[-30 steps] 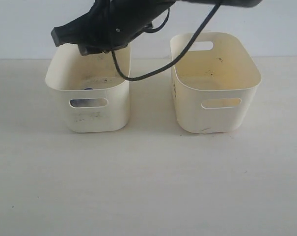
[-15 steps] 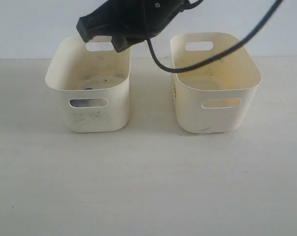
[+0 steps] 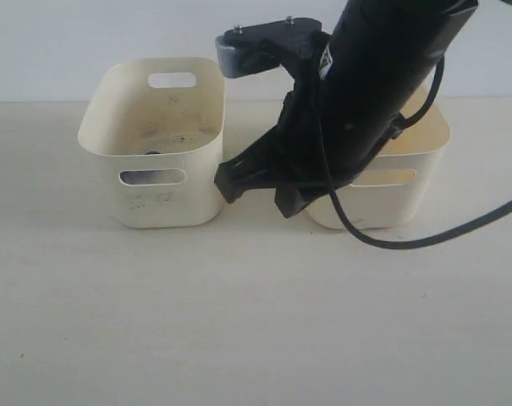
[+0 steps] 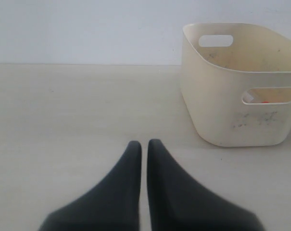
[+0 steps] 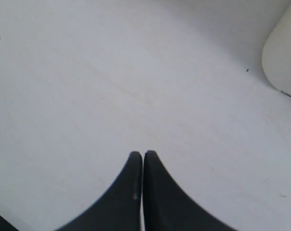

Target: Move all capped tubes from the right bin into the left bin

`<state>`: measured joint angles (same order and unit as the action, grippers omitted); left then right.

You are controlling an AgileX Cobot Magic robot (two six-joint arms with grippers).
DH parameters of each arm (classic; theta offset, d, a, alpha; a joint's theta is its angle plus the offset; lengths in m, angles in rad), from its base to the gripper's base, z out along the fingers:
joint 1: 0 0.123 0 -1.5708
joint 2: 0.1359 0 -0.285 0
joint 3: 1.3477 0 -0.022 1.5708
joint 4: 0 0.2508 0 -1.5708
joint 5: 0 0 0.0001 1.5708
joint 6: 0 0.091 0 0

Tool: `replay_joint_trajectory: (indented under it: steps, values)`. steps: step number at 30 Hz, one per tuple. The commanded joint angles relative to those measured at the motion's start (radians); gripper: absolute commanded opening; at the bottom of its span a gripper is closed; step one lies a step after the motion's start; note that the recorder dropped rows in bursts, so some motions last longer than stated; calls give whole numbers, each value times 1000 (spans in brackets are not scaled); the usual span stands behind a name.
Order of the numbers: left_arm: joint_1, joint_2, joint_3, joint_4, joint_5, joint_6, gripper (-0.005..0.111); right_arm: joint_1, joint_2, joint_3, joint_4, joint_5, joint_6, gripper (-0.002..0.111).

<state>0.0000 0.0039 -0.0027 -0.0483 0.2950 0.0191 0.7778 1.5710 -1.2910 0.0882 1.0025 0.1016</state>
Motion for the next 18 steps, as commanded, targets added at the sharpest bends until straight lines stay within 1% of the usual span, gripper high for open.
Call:
replay_joint_trajectory:
  steps: [1,2,4,5,9,12,15,18]
  values:
    - [-4,-4,3,-9,1,-2,4,0,-14,2,-8,15,1,0]
    - [-4,-4,3,-9,1,-2,4,0,-14,2,-16,15,-8,0]
    - [-4,-4,3,-9,1,-2,4,0,-14,-2,-105,23,-59,0]
    - [-4,-4,3,-9,1,-2,4,0,-14,-2,-147,25,-46,0]
    - [-4,-4,3,-9,1,-2,4,0,-14,-2,-408,25,214,0]
    - [-4,-4,3,-9,1,-2,4,0,-14,-2,-537,17,367,0]
    - [-4,-4,3,-9,1,-2,4,-1,-43,13,-577,-81,419,0]
    - [-4,-4,3,-9,1,-2,4,-1,-106,65,-579,-276,418,0]
